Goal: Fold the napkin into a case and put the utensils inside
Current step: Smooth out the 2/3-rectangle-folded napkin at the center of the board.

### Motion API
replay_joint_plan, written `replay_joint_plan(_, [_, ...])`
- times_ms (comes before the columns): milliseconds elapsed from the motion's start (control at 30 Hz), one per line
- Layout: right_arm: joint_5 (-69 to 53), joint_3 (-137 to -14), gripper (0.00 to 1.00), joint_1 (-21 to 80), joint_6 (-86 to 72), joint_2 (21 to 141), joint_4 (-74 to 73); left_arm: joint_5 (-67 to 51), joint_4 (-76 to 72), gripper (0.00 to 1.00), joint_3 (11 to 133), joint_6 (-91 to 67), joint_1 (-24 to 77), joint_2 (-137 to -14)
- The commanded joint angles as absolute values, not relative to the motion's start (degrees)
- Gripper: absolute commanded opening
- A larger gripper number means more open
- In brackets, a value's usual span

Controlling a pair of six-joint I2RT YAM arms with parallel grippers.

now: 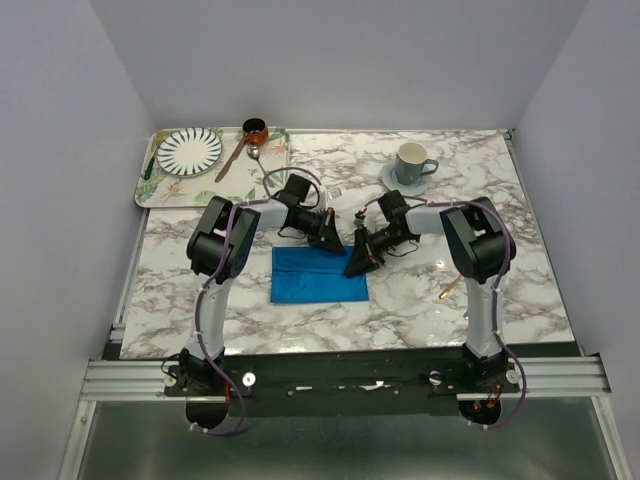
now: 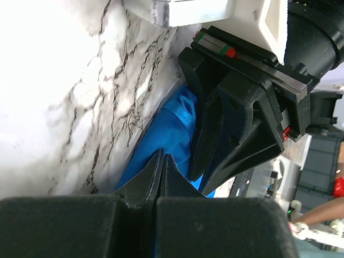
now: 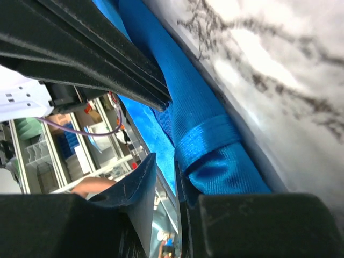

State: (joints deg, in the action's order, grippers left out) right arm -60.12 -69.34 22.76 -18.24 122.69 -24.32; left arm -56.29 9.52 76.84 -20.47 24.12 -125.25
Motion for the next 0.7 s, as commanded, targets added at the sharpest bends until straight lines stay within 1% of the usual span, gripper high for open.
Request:
replay_joint_plan(0, [-58.00,-67.32,0.29,22.68,-23.55,123.58,-23.11,-47.02,22.84,0.00,81.56,-6.60,23.91,-130.87])
replay_joint_plan(133, [-57.83,-68.20,0.32,21.97,-21.89,116.04,-24.34,-47.46,24.34,0.00,81.21,-4.13,23.99,-130.61])
replay_joint_plan(267, [-57.05,-70.13,0.33,21.01,-21.18,113.73,-25.49,-47.81,24.08,0.00,79.54,-2.99,24.52,-129.90])
replay_joint_plan(367, [-55.03,-71.54,0.33,21.01,-19.95,114.60,-26.01,-47.46,23.91,0.00,78.23,-2.29,24.87,-129.64])
replay_joint_plan(500, [-52.56,-72.68,0.33,21.09,-18.46,119.51,-26.71,-47.20,23.82,0.00,78.31,-1.50,24.87,-129.73])
replay_joint_plan(667, [-48.88,-71.99,0.30,21.18,-15.30,122.25,-28.56,-46.76,24.78,0.00,79.54,-0.44,24.87,-129.73])
